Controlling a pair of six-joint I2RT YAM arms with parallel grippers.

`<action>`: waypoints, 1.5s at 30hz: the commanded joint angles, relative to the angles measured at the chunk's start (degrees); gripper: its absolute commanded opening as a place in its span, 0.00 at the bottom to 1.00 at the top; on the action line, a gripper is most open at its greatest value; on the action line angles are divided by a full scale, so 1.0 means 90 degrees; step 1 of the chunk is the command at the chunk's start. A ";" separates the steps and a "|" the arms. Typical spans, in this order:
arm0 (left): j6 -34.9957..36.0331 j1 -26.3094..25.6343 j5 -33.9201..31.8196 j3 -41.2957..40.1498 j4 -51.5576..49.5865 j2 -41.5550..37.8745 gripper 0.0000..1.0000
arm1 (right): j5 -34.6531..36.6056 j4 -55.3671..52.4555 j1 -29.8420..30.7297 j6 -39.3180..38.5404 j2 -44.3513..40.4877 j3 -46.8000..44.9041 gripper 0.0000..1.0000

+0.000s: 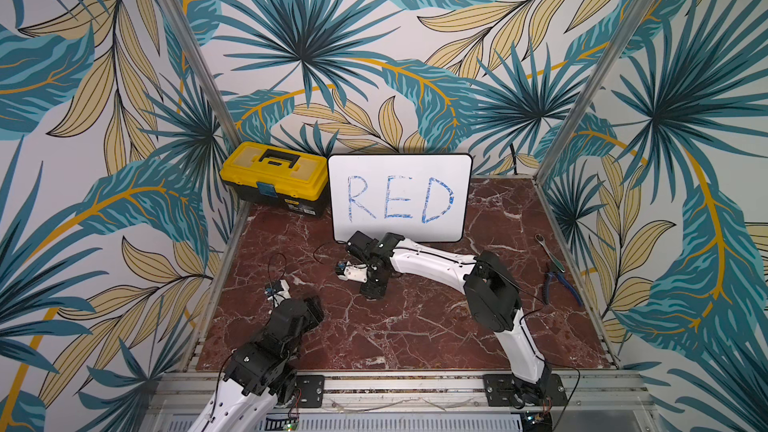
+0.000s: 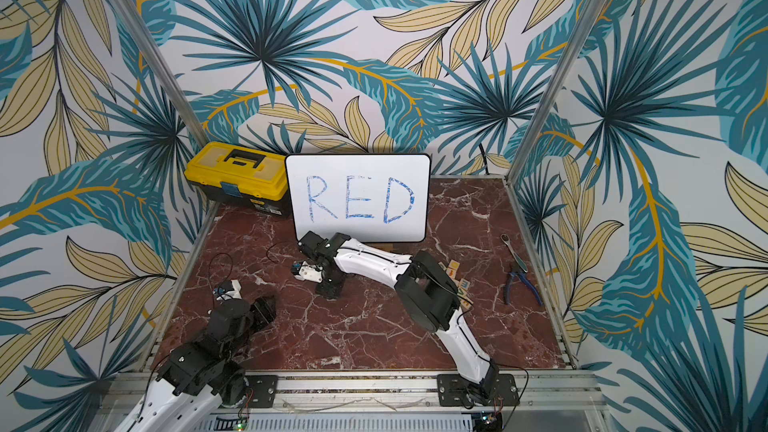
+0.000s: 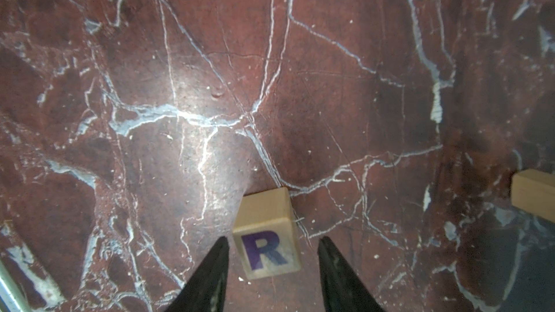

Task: Assemble the uppercase word "red" with letter blocks
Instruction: Adjust the letter block at the center of the board.

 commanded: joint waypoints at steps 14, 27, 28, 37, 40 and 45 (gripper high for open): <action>-0.0013 0.0029 -0.0082 -0.0175 0.0011 -0.0048 0.69 | 0.0262 -0.0012 0.0031 0.0348 0.0292 0.0072 0.38; -0.0003 0.0024 -0.0052 -0.0166 0.0012 -0.0058 0.69 | 0.0859 -0.1137 0.0146 0.2126 0.0685 0.1239 0.29; 0.0007 0.0029 -0.0043 -0.0165 0.0011 -0.0054 0.69 | 0.0917 -0.1245 0.0168 0.2328 0.0729 0.1329 0.28; 0.0016 0.0031 -0.0033 -0.0165 0.0016 -0.0055 0.69 | 0.0826 -0.1685 0.0384 0.5339 0.0737 0.1474 0.24; 0.0024 0.0029 -0.0014 -0.0165 0.0021 -0.0050 0.69 | 0.0741 -0.1400 0.0539 0.6339 0.0722 0.1328 0.23; 0.0056 0.0029 0.0040 -0.0165 0.0011 -0.0096 0.69 | 0.0697 -0.1026 0.0550 0.7771 0.0740 0.1210 0.20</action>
